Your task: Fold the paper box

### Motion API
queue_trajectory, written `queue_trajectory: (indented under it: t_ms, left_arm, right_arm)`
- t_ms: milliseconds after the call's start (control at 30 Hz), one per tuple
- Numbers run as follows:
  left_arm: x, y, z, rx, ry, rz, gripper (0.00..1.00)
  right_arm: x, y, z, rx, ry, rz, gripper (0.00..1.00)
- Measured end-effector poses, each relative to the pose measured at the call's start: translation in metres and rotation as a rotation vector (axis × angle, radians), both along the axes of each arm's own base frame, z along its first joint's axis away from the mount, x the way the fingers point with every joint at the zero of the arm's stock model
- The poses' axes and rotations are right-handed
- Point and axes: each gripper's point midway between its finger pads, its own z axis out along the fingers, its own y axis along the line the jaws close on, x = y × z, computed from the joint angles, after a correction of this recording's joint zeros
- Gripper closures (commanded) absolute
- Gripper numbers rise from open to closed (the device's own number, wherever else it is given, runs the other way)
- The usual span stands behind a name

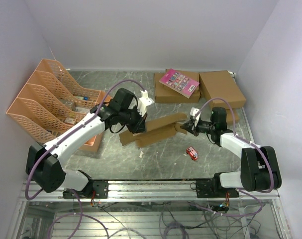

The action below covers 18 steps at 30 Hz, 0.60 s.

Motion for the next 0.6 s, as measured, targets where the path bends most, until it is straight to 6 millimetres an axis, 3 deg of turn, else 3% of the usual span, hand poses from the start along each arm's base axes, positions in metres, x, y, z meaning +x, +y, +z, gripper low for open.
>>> queue_trajectory:
  t_ms: [200, 600]
  left_arm:
    - [-0.004, 0.001, 0.007, -0.039, -0.022, 0.013, 0.93]
    - [-0.021, 0.004, -0.008, -0.103, 0.011, 0.028, 0.93]
  right_arm:
    - [-0.002, -0.003, 0.0, 0.012, 0.031, 0.005, 0.98]
    - [-0.009, -0.003, -0.004, 0.029, 0.101, -0.01, 0.95]
